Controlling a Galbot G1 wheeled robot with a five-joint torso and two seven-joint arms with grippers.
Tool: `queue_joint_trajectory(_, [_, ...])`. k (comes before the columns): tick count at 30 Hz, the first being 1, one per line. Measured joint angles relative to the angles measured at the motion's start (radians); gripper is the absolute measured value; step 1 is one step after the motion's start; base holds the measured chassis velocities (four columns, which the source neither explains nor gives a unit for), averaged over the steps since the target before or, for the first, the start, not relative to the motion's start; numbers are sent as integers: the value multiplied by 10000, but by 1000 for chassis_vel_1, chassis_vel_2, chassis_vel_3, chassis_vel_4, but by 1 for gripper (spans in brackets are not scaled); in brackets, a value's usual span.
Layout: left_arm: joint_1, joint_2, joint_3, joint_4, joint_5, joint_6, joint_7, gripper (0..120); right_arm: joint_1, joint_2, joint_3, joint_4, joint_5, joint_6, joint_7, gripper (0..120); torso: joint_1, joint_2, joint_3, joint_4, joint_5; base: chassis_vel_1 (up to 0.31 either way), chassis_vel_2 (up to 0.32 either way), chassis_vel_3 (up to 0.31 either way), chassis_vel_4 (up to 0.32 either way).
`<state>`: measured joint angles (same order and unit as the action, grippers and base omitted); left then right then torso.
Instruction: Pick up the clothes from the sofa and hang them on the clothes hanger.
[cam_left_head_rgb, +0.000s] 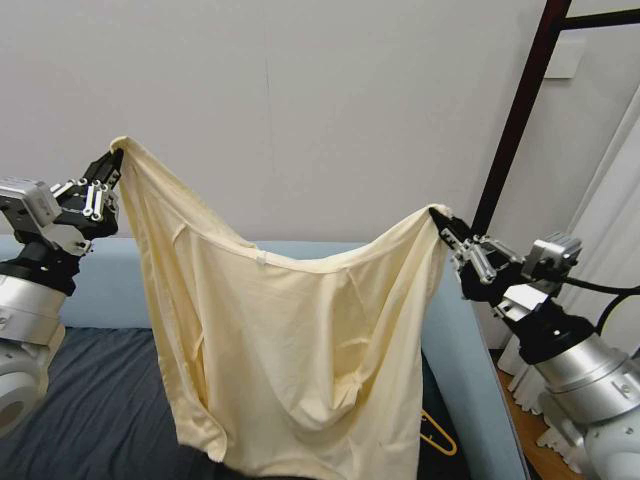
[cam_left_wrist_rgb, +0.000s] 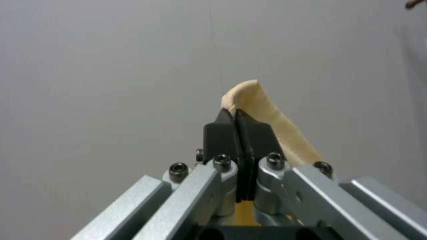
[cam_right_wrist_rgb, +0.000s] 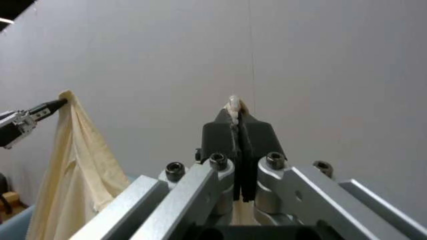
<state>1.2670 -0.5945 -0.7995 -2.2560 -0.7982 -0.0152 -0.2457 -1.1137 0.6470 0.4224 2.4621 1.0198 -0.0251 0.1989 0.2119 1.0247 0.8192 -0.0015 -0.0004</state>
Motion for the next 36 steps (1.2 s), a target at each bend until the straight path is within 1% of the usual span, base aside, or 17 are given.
queue_joint_trajectory(2, [-78, -221, 868, 549, 481, 109, 76, 0, 135, 389, -564, -761, -437, -4, -285, 0, 1, -2, 2, -3, 1, 0, 0, 0, 0])
queue_joint_trajectory(3, [-78, -221, 868, 549, 481, 109, 76, 0, 135, 389, -564, -761, -437, -4, -285, 0, 1, -2, 2, -3, 1, 0, 0, 0, 0])
queue_joint_trajectory(6, [-323, -415, 1679, 1681, 769, 288, 638, 0, 657, 976, -1594, -2387, -813, 74, -407, 0, 2, -3, 3, 1, 2, 0, 0, 0, 0])
queue_joint_trajectory(7, [-323, -415, 1679, 1681, 769, 288, 638, 0, 657, 976, -1594, -2387, -813, 74, -407, 0, 2, -3, 3, 1, 2, 0, 0, 0, 0])
queue_joint_trajectory(9, [-512, -376, 1951, 2150, 640, 336, 1143, 0, 1011, 1333, -2132, -3254, -1233, 153, -412, 0, 3, -4, 3, 1, 2, 0, 0, 0, 0])
queue_joint_trajectory(12, [-607, -322, 2077, 2342, 480, 328, 1452, 0, 1179, 1552, -2424, -3665, -1491, 206, -395, 0, 2, -3, 3, 0, 2, 0, 0, 0, 0])
queue_joint_trajectory(13, [-684, -274, 2169, 2483, 282, 285, 1738, 0, 1308, 1760, -2672, -3980, -1708, 256, -353, 0, 3, -3, 3, 0, 3, 0, 0, 0, 0])
queue_joint_trajectory(14, [-930, -232, 2314, 2712, 11, 139, 2166, 0, 1499, 2222, -3048, -4450, -2066, 386, -233, 0, 3, -3, 3, 1, 4, 0, 0, 0, 0])
queue_joint_trajectory(16, [-986, -231, 2328, 2750, -14, 119, 2221, 0, 1518, 2287, -3079, -4496, -2098, 400, -224, 0, 2, -4, 3, 1, 4, 0, 0, 0, 0])
queue_joint_trajectory(17, [-1193, -220, 2339, 2861, -92, 68, 2355, 0, 1612, 2566, -3141, -4606, -2150, 441, -207, 0, 3, -4, 3, 1, 2, 0, 0, 0, 0])
queue_joint_trajectory(20, [-1568, -62, 2110, 2978, -260, 12, 2473, 0, 1897, 2853, -3042, -4558, -1774, 540, -347, 0, 3, -4, 3, -1, 2, 0, 0, 0, 0])
queue_joint_trajectory(25, [-2129, 264, 1663, 3106, -489, -42, 2485, 0, 2347, 2876, -2787, -4453, -1173, 886, -759, 0, 3, -3, 1, 0, 3, 0, 0, 0, 0])
queue_joint_trajectory(29, [-2188, 356, 1576, 3174, -468, -162, 2567, 0, 2126, 2860, -2782, -4389, -1134, 1007, -913, 0, 3, -3, 0, 0, 3, 0, 0, 0, 0])
queue_joint_trajectory(31, [-1794, 118, 1778, 3097, -215, -240, 2629, 0, 1768, 2928, -2949, -4583, -1720, 1071, -963, 0, 2, -2, -1, -2, 9, 0, 0, 0, 0])
queue_joint_trajectory(32, [-1794, 118, 1778, 3097, -215, -240, 2629, 0, 1768, 2928, -2949, -4583, -1720, 1071, -963, 0, 2, -2, -1, -2, 9, 0, 0, 0, 0])
queue_joint_trajectory(34, [-1256, -473, 2278, 3080, 296, -255, 2707, 0, 1445, 3116, -3281, -5001, -2549, 1112, -745, 0, 1, -3, 0, -1, -3, 0, 0, 0, 0])
queue_joint_trajectory(36, [-807, -1086, 2887, 3165, 756, -249, 2742, 0, 1234, 3315, -3859, -5644, -3209, 1042, -285, 0, 1, -3, 0, 0, 0, 0, 0, 0, 0])
